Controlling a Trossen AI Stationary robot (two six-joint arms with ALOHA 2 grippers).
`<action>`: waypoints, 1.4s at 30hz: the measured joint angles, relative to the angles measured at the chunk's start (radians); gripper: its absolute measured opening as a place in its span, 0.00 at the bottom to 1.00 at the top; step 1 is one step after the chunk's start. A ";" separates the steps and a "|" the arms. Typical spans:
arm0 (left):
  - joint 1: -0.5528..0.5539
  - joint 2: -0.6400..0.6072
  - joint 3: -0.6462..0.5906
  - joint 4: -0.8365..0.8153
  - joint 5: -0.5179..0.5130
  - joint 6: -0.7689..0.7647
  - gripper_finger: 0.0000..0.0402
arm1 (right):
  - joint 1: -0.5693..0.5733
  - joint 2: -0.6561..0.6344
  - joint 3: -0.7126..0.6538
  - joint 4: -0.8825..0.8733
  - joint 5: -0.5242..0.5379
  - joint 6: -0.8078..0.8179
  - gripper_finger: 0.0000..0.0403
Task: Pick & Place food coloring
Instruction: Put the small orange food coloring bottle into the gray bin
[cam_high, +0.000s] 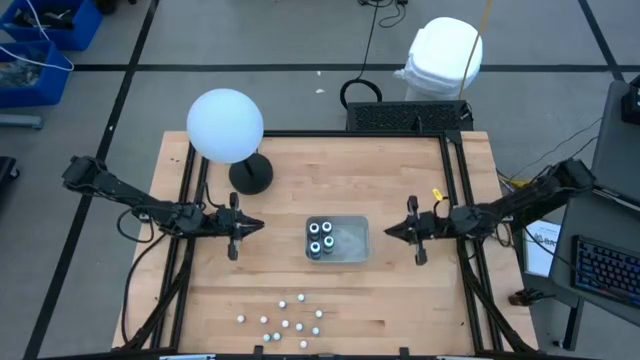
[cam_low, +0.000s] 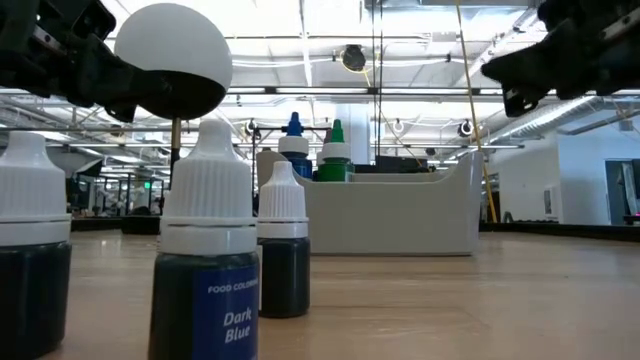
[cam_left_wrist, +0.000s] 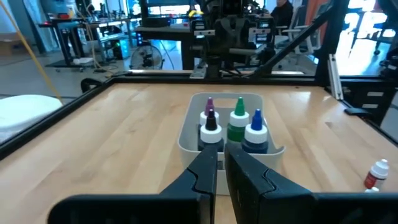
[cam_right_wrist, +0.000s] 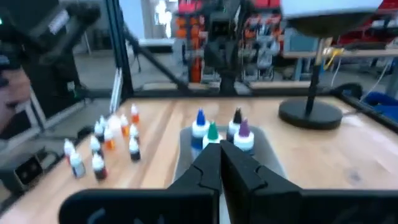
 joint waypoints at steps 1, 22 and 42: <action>0.000 0.000 0.000 -0.001 0.000 0.001 0.09 | -0.003 -0.029 -0.010 -0.003 0.000 0.001 0.00; 0.000 0.006 0.000 -0.054 0.057 -0.232 0.09 | -0.003 -0.189 -0.137 0.056 -0.075 -0.136 0.00; -0.503 0.858 1.248 -1.440 0.050 -0.840 0.09 | -0.003 -0.189 -0.139 0.142 -0.074 -0.026 0.00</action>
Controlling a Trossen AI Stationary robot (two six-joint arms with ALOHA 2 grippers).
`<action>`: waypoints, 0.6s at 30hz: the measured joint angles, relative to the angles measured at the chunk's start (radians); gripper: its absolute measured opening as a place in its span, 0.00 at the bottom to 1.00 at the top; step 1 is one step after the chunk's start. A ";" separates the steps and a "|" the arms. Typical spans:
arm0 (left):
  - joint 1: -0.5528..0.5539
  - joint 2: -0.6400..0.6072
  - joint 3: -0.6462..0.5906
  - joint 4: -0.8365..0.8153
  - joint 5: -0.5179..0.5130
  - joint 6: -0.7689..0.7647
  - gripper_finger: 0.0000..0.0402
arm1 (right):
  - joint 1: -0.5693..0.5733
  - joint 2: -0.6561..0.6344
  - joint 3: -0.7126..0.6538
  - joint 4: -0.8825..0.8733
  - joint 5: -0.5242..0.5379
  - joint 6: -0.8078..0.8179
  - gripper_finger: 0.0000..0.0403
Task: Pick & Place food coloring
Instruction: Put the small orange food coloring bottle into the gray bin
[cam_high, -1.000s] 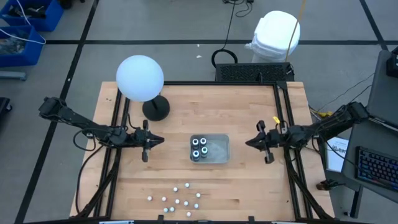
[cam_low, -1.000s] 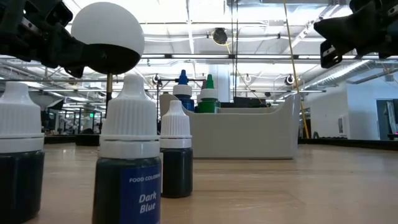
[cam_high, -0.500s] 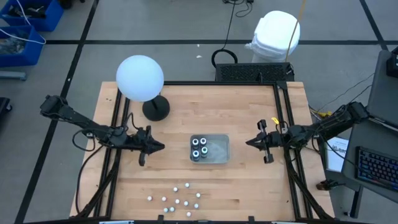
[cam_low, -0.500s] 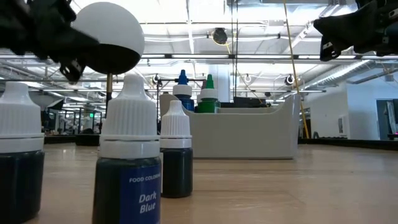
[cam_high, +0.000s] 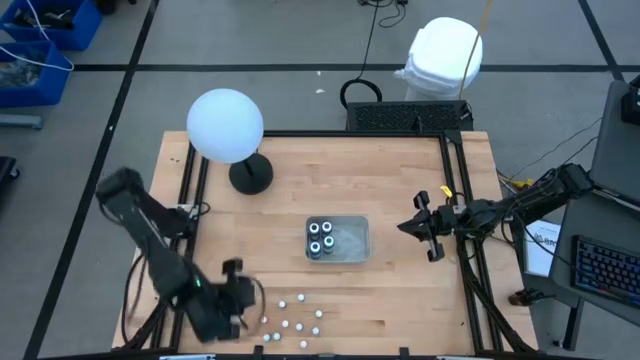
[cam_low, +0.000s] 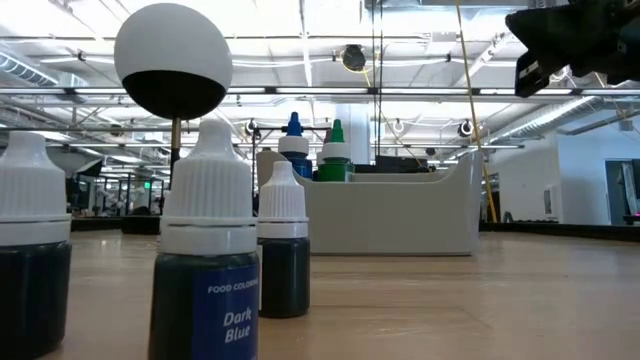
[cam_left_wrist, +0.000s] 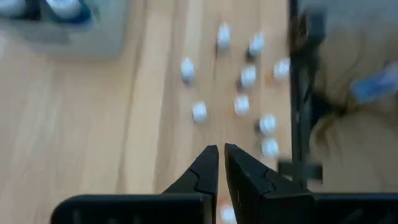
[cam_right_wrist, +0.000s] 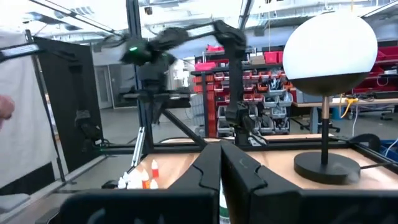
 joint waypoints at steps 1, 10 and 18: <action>-0.009 0.050 0.064 -0.078 0.010 -0.042 0.09 | 0.000 0.000 0.000 -0.001 0.000 -0.007 0.00; -0.047 0.252 0.210 -0.255 0.071 -0.104 0.09 | 0.000 0.002 0.000 -0.031 0.000 -0.052 0.00; -0.067 0.260 0.124 -0.269 0.112 -0.313 0.11 | 0.000 0.002 0.000 -0.032 0.000 -0.053 0.00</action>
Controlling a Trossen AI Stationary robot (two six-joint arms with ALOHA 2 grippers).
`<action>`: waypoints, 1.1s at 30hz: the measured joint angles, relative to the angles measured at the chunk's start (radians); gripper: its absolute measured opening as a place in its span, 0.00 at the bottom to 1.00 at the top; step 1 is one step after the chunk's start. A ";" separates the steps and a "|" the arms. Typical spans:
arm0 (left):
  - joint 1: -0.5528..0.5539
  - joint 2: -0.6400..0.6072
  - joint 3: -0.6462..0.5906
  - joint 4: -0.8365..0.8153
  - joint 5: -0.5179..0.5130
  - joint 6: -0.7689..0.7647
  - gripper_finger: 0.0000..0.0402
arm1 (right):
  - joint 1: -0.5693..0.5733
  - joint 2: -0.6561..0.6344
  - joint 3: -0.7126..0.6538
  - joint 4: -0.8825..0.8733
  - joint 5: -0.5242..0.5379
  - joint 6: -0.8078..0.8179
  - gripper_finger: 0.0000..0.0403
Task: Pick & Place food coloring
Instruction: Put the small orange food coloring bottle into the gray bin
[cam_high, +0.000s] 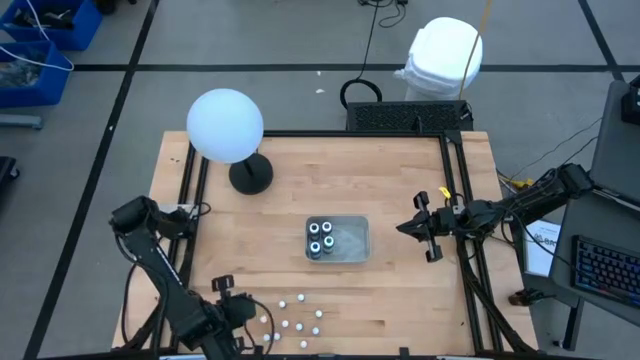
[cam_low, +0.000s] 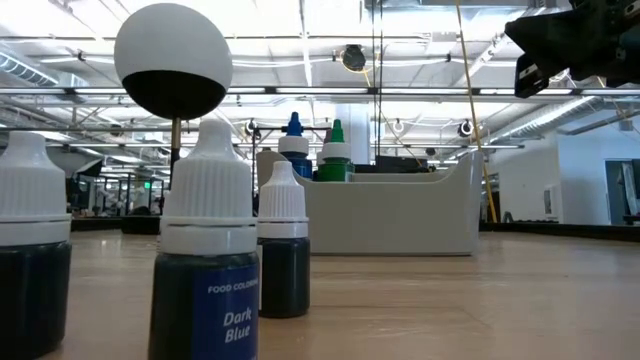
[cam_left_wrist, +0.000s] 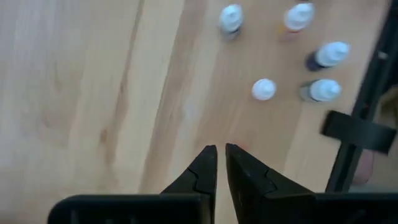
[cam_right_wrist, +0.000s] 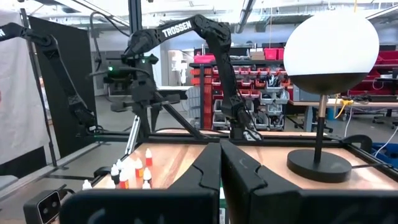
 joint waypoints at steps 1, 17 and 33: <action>0.000 0.000 -0.009 0.003 0.015 -0.037 0.12 | 0.000 0.000 0.000 0.001 0.000 0.000 0.00; -0.007 0.000 -0.184 0.301 0.167 -0.044 0.63 | 0.000 0.000 0.000 0.004 0.000 0.007 0.00; -0.001 0.000 -0.262 0.346 0.195 -0.058 0.61 | 0.000 0.000 0.000 0.004 0.000 0.008 0.00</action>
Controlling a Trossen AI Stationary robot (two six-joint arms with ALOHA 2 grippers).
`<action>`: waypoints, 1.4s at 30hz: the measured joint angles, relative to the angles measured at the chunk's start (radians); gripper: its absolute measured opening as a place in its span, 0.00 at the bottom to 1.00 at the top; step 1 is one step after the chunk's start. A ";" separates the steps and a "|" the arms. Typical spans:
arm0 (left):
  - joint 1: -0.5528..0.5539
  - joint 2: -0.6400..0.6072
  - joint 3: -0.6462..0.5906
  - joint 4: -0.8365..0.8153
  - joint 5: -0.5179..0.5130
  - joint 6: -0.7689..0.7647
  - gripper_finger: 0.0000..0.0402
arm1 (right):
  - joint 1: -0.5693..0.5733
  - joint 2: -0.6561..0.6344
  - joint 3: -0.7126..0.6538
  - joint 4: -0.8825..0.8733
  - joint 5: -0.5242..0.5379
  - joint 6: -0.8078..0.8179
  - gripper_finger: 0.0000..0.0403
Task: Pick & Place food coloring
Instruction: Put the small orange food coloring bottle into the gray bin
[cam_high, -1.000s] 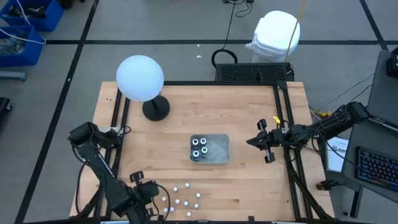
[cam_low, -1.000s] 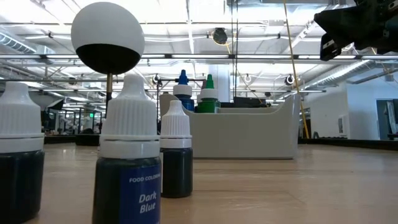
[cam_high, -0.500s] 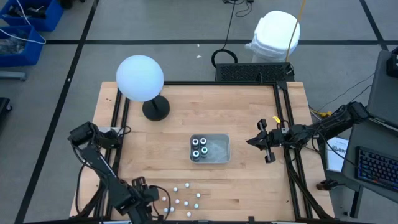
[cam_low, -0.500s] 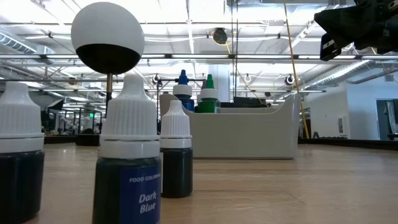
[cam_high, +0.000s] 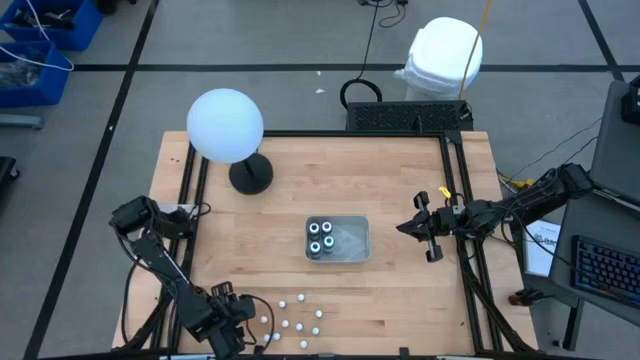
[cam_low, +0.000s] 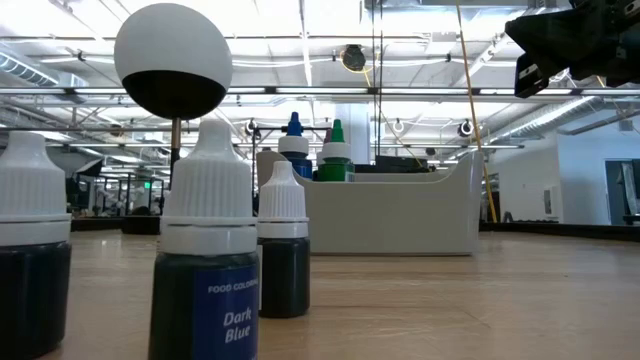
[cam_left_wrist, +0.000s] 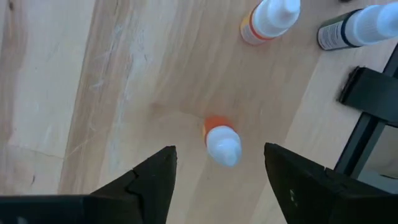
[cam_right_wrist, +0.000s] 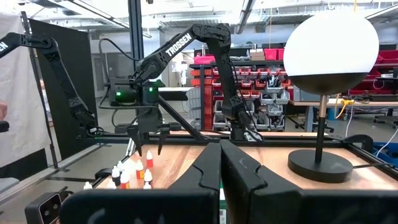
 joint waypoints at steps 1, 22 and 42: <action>0.000 0.000 0.000 0.000 0.000 0.000 0.60 | 0.000 0.000 0.000 0.000 0.000 0.000 0.00; 0.040 0.000 0.001 -0.002 0.036 0.033 0.48 | 0.000 0.000 0.000 0.000 0.000 0.000 0.00; 0.040 0.000 0.001 -0.010 0.019 0.038 0.40 | 0.000 0.000 0.000 -0.001 0.000 0.000 0.00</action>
